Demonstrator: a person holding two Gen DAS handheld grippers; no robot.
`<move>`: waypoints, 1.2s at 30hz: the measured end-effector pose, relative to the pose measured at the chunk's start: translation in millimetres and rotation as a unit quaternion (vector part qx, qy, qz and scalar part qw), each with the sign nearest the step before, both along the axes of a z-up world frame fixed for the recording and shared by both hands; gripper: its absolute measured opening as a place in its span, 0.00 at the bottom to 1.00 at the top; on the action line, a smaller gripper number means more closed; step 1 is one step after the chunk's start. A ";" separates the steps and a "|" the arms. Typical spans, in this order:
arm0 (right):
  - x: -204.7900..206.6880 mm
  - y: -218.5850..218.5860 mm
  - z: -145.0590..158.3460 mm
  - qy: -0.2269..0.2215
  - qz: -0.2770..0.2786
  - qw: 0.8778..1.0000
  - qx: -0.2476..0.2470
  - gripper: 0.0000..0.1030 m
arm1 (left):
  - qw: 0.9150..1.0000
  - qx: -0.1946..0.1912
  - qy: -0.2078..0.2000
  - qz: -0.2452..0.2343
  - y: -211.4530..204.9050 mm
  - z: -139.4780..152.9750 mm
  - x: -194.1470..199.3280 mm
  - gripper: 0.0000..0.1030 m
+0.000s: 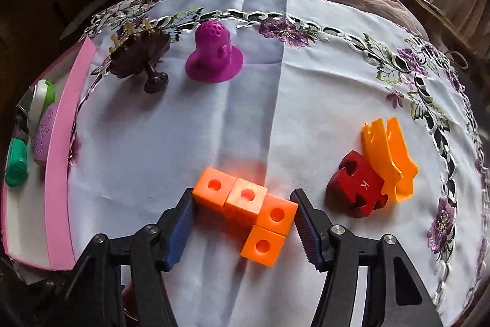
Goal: Organize rigid objects
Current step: 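Carry the red cylinder toward the tray with the left tool while the right tool holds the orange cubes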
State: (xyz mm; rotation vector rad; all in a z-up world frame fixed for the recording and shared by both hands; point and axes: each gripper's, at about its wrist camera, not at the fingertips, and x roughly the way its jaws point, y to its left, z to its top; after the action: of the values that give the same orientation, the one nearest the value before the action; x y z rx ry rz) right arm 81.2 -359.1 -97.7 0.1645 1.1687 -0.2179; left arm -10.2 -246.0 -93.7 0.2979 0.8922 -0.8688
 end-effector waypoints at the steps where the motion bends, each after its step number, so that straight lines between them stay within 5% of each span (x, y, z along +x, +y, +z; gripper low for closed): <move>1: 1.9 0.1 -1.2 0.000 0.000 1.000 -0.001 0.61 | 1.000 0.000 -0.001 0.000 0.1 0.0 -0.2 0.25; 12: 2.3 0.6 -1.0 -0.005 0.007 1.000 -0.007 0.61 | 1.000 0.003 -0.006 0.011 5.0 8.3 -5.1 0.25; 36: 3.2 5.3 -1.7 -0.009 0.021 0.999 -0.028 0.61 | 0.994 -0.060 -0.022 0.088 65.1 74.9 1.6 0.25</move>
State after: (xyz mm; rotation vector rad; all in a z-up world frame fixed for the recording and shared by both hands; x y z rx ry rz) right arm 84.4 -353.8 -99.4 0.0924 1.1462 -0.2105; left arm -8.6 -180.9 -18.7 0.1320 0.8086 -0.7462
